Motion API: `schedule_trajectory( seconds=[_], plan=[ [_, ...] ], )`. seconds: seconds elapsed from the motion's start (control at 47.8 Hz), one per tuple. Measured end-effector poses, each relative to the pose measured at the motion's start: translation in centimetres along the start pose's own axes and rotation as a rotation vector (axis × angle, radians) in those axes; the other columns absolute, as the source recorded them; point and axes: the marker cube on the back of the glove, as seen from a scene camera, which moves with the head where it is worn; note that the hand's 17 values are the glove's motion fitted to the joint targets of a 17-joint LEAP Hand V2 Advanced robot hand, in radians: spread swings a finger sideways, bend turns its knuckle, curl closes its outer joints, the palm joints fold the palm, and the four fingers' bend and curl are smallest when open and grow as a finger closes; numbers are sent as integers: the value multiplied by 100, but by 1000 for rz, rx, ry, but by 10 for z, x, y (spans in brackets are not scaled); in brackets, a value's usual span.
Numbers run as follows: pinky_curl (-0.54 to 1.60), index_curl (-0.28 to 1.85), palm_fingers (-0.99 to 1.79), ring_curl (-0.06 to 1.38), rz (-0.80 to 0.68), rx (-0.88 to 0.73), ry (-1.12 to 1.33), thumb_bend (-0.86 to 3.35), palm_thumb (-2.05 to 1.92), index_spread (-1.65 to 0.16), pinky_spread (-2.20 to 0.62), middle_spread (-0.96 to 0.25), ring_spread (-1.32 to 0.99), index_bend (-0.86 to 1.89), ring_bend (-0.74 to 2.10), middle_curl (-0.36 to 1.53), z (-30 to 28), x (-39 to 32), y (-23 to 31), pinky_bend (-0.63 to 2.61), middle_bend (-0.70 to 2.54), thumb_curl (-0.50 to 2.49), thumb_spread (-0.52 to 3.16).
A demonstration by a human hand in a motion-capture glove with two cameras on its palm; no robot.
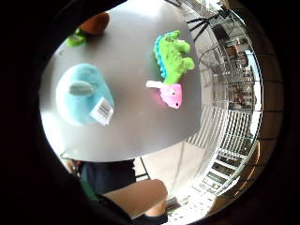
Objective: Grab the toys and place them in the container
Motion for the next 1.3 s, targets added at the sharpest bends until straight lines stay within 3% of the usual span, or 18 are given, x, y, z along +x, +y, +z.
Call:
schedule_trajectory(
  seconds=[0.355,0.585,0.69,0.815,0.836,0.941,1.108,1.296],
  plan=[
    [28,30,10,14,17,-137,26,-2,-1,-31,3,-10,-12,20,22,29,82,4,3,50,27,20,117],
    [35,35,51,19,22,-125,135,25,50,-32,-11,-12,-18,29,40,23,111,-1,11,83,9,33,130],
    [37,36,89,27,44,-104,138,34,67,-30,-32,-15,-31,28,69,18,106,-2,8,94,10,40,130],
    [36,43,121,34,33,16,161,40,85,-26,-43,-25,-41,36,82,26,94,2,-11,79,34,49,114],
    [34,44,136,38,27,42,159,48,94,-25,-44,-27,-41,37,92,29,93,2,-13,72,44,52,117],
    [32,49,144,41,23,43,86,58,105,-22,-49,-30,-43,42,99,40,79,-2,-11,63,74,58,120],
    [35,51,118,43,-1,-4,4,35,81,-23,-48,-31,-43,34,106,44,16,-4,-14,71,79,62,89],
    [41,48,94,43,-86,173,48,19,64,-29,-46,-33,-44,13,102,39,-91,-52,-26,92,57,63,85]
  ],
)
